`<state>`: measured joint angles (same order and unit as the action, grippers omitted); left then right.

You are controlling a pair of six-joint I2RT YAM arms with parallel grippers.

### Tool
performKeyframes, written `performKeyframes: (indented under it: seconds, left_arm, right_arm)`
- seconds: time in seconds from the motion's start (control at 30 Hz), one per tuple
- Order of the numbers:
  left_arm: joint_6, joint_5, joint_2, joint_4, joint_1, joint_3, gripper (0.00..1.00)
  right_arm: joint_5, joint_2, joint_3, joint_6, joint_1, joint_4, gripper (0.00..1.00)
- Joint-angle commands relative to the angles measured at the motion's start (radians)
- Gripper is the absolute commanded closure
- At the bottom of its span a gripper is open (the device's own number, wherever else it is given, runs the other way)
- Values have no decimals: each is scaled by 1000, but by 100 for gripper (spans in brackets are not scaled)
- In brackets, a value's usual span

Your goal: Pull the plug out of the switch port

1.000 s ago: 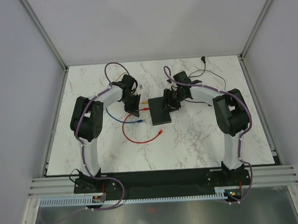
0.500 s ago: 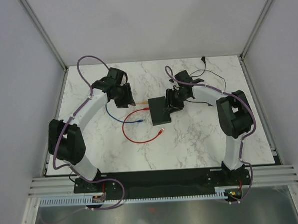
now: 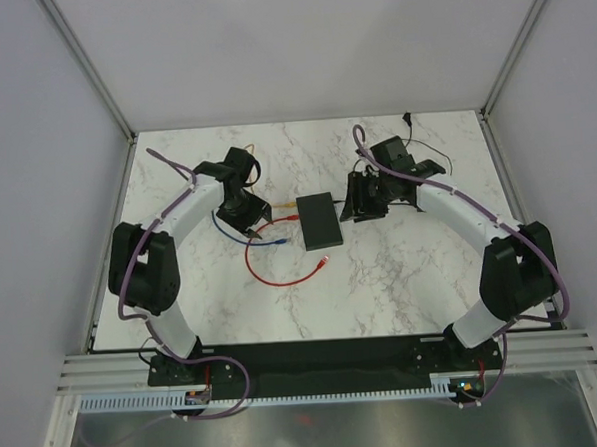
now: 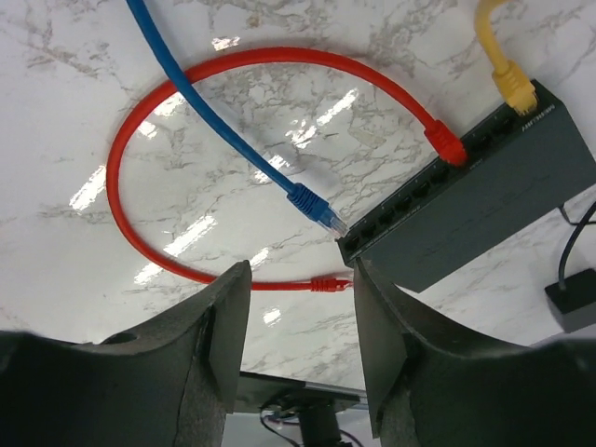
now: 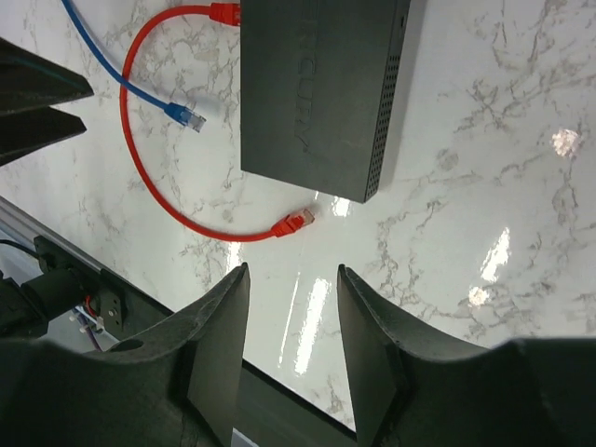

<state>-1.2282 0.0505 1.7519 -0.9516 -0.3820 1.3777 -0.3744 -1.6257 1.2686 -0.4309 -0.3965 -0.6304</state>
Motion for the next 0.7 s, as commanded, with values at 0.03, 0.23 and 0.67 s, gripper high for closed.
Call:
performKeyframes:
  seconds: [0.03,0.23,0.67]
  left_arm:
    - [-246,-40,37,-39,-1,20,46]
    - [-338,-17,98,-10,3,0,51]
    - [-416,-12,164,-1,3,-46,53]
  right_arm:
    - [58,99,-43,29,2,-31,49]
    - [78,145,-55,44,4,-52,48]
    - [84,170,-72,47,10,-55,48]
